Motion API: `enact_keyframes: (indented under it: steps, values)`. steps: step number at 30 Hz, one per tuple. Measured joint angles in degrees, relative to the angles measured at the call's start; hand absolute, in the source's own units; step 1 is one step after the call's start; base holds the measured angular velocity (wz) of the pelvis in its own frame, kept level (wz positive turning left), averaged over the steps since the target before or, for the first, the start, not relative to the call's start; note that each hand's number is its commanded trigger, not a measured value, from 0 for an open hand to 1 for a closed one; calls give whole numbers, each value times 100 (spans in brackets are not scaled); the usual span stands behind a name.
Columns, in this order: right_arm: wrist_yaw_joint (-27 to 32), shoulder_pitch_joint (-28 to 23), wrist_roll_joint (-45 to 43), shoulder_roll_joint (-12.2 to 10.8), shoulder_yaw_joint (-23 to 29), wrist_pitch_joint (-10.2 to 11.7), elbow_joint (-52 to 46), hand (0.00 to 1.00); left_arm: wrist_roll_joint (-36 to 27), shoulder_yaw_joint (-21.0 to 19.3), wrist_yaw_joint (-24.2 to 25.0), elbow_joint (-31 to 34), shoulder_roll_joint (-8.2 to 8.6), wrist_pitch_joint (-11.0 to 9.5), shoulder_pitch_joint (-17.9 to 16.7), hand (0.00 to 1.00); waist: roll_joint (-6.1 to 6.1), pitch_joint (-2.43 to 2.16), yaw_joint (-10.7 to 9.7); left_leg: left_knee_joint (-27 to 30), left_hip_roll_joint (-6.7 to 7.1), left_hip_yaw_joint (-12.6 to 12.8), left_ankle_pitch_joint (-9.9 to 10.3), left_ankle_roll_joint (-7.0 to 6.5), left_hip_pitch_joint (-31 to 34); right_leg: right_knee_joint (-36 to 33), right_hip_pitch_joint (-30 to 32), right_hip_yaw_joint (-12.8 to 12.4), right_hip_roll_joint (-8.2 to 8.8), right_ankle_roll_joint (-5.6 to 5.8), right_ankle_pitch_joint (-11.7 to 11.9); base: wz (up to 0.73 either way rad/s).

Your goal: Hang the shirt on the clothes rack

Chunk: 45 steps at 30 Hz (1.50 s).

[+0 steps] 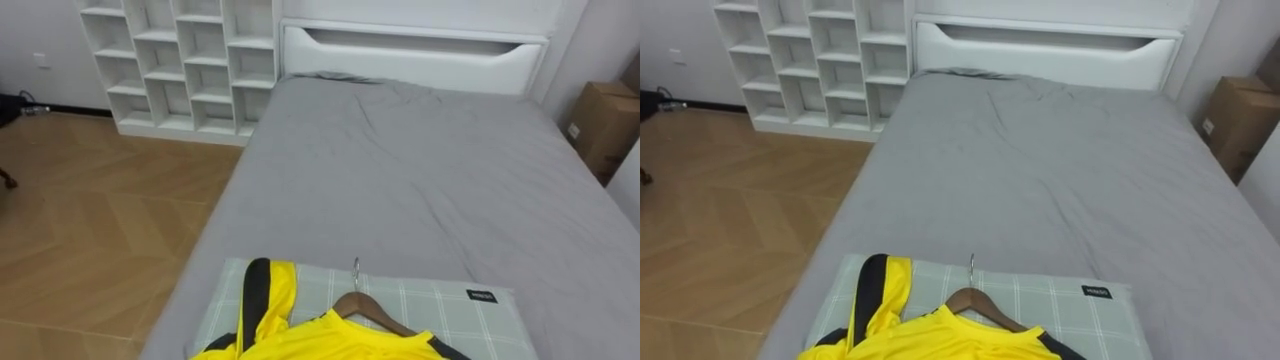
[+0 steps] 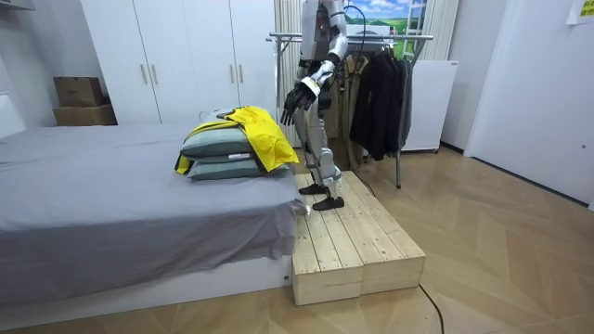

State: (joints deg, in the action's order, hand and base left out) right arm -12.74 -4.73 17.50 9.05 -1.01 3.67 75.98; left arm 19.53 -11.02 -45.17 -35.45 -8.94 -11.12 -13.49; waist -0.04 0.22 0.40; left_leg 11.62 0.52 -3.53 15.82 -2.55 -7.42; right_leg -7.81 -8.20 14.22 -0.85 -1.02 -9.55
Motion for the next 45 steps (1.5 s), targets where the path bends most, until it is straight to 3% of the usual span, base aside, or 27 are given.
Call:
enact_keyframes:
  steps: [6, 10, 18, 24, 27, 32, 38, 45]
  values:
    - [-21, 5, -208, 18, 25, 5, -55, 0, 825, 6, -301, 1191, -173, -19, 24, 0, 34, -36, -32, 72, 15, -56, -4, -4, 13, 4, -15, 12, 12, 0, 0, 3]
    - [-75, -38, -220, 31, 168, 26, -53, 0, 1250, 9, -304, 1423, -203, -20, 103, 0, 129, -30, -78, 61, 25, -74, -6, -6, -92, 24, -126, 6, 25, 6, -3, 0]
    - [-211, -45, -143, 70, 240, 54, -50, 0, 1264, 54, -185, 2036, -205, 20, 283, 0, 208, -25, -284, -23, 18, -21, -6, -7, -110, 2, -94, -41, 15, 14, -8, -3]
    - [-245, -15, -157, 165, 237, 63, -40, 0, 1273, 155, -176, 2045, -224, 17, 493, 0, 267, -5, -361, -18, 16, 30, -8, -10, -117, 6, -58, -119, 7, 14, -8, -5]
    - [-247, 72, -251, 191, 222, 57, -5, 0, 1276, 427, -134, 2045, -358, 25, 546, 0, 245, 4, -465, -20, 19, 31, -11, -15, -107, 11, -60, -109, 11, 16, -9, 0]
    - [-245, 73, -231, 177, 213, 51, -17, 0, 1865, 820, 114, 2045, -384, 226, 770, 0, 181, 40, -512, -9, 20, 37, -12, -16, -103, 17, -59, -159, 11, 19, -11, -2]
    - [-226, 83, -202, 187, 173, 53, -22, 0, 2119, 1074, 331, 2046, -389, 253, 963, 0, 180, 33, -574, -1, 13, 129, -13, -17, -104, 21, -56, -185, 10, 20, -12, -2]
    - [-239, 81, -175, 189, 104, 53, -32, 0, 2290, 1358, 811, 1802, -388, 471, 959, 0, 167, 7, -627, 6, 10, 181, -20, -25, -132, 22, -69, -244, 12, 19, -11, -3]
